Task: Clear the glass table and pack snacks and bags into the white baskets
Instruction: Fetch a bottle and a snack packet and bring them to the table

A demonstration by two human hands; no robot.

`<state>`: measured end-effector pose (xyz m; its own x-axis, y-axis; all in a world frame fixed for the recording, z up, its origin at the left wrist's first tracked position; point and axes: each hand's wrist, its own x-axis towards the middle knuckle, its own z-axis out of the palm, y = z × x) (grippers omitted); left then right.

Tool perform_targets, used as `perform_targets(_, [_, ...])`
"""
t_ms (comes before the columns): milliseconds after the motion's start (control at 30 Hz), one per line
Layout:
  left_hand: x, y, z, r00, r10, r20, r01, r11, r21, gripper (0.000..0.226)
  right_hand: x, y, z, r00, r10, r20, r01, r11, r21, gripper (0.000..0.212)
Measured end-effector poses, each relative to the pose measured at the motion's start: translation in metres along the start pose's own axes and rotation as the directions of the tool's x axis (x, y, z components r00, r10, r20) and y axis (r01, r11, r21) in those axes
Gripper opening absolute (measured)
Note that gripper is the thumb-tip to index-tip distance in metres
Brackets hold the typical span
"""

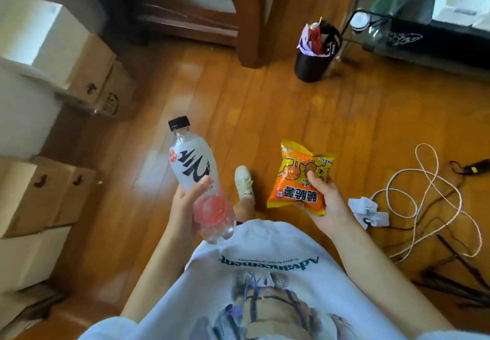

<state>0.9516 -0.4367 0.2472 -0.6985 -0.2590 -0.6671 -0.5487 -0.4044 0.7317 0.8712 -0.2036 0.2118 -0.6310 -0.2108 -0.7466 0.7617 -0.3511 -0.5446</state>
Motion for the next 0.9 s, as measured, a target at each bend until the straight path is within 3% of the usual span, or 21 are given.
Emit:
perform_targets(133, [0.059, 0.039, 0.034, 0.993, -0.056, 0.104, 0.048, 0.996, 0.078, 0.102, 0.037, -0.048, 0.003, 0.997, -0.057, -0.055, 0.058, 0.998, 0.015, 0.045])
perform_targets(333, [0.156, 0.121, 0.101, 0.974, 0.010, 0.225, -0.050, 0.984, 0.174, 0.084, 0.092, -0.142, 0.014, 0.967, -0.133, -0.216, 0.156, 0.984, 0.090, 0.022])
perform_targets(567, [0.251, 0.186, 0.187, 0.926, 0.002, 0.377, -0.118, 0.951, 0.285, 0.051, 0.131, -0.225, -0.002, 0.909, -0.210, -0.360, 0.296, 0.933, 0.203, 0.025])
perform_targets(900, [0.312, 0.197, 0.365, 0.822, -0.092, 0.562, -0.129, 0.931, 0.342, 0.047, 0.173, -0.314, -0.097, 0.857, -0.197, -0.476, 0.358, 0.892, 0.277, 0.038])
